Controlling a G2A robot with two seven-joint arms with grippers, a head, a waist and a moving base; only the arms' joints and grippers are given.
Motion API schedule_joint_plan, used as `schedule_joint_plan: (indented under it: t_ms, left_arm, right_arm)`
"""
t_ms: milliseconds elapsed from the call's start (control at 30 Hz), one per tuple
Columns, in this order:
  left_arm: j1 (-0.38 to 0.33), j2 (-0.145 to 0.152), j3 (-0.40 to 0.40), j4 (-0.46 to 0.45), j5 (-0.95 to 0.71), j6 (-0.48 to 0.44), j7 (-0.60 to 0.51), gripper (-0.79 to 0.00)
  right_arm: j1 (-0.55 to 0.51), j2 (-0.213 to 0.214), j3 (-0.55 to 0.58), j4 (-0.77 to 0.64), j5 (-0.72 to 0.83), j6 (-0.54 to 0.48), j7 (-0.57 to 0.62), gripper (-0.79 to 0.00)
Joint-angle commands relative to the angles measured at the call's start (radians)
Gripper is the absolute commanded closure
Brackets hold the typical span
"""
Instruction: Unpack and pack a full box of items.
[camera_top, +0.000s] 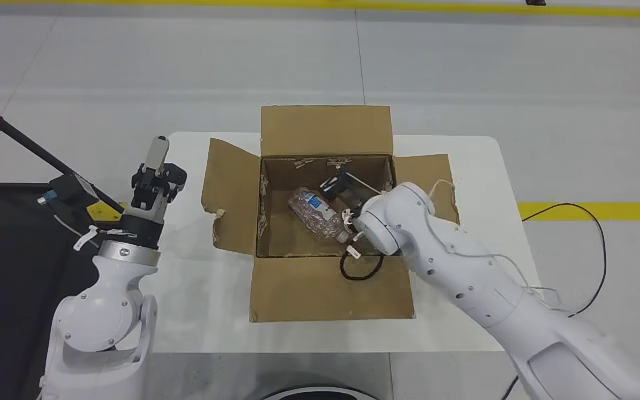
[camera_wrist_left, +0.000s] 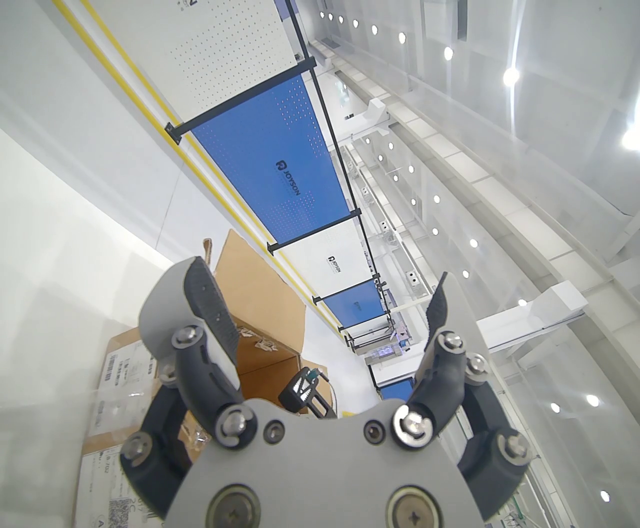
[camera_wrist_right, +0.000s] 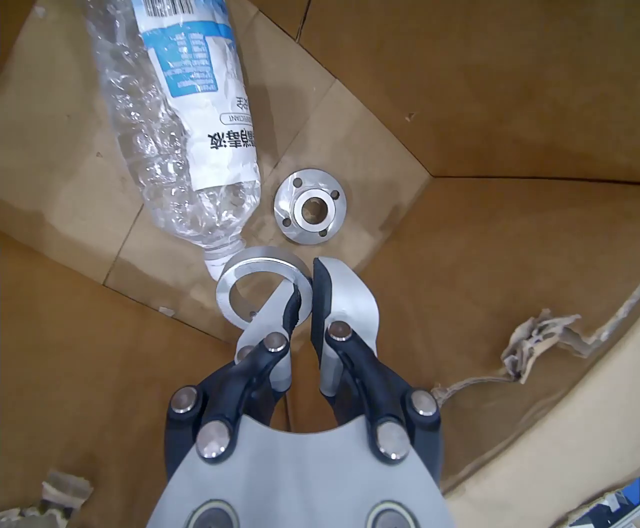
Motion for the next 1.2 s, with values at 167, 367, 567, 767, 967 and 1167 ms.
schedule_joint_plan:
  t_ms: [167, 367, 567, 767, 967, 1167]
  left_arm:
    - [0.023, 0.003, -0.05, -0.011, -0.017, 0.004, 0.029, -0.785]
    - [0.045, 0.004, -0.075, -0.022, -0.028, 0.001, 0.038, -0.785]
    - [0.057, 0.007, -0.071, -0.018, -0.027, 0.003, 0.025, -0.785]
    - [0.06, 0.013, -0.081, -0.004, -0.023, 0.025, -0.035, -0.785]
    - [0.065, 0.025, -0.073, 0.007, 0.017, 0.045, -0.162, -0.785]
    - [0.047, 0.034, -0.049, 0.02, 0.034, 0.036, -0.234, -0.785]
  right_arm:
    - [0.006, -0.025, -0.015, 0.057, -0.023, -0.009, 0.001, -0.003]
    - [0.015, -0.047, -0.023, 0.114, -0.025, -0.033, 0.016, -0.256]
    - [0.02, -0.063, -0.017, 0.137, -0.034, -0.043, 0.021, -0.329]
    - [-0.001, -0.053, 0.047, 0.046, -0.046, -0.032, 0.024, -0.403]
    - [-0.098, -0.003, 0.256, -0.182, 0.018, -0.02, -0.006, -0.785]
    - [-0.244, 0.044, 0.501, -0.375, 0.138, -0.048, -0.042, -0.785]
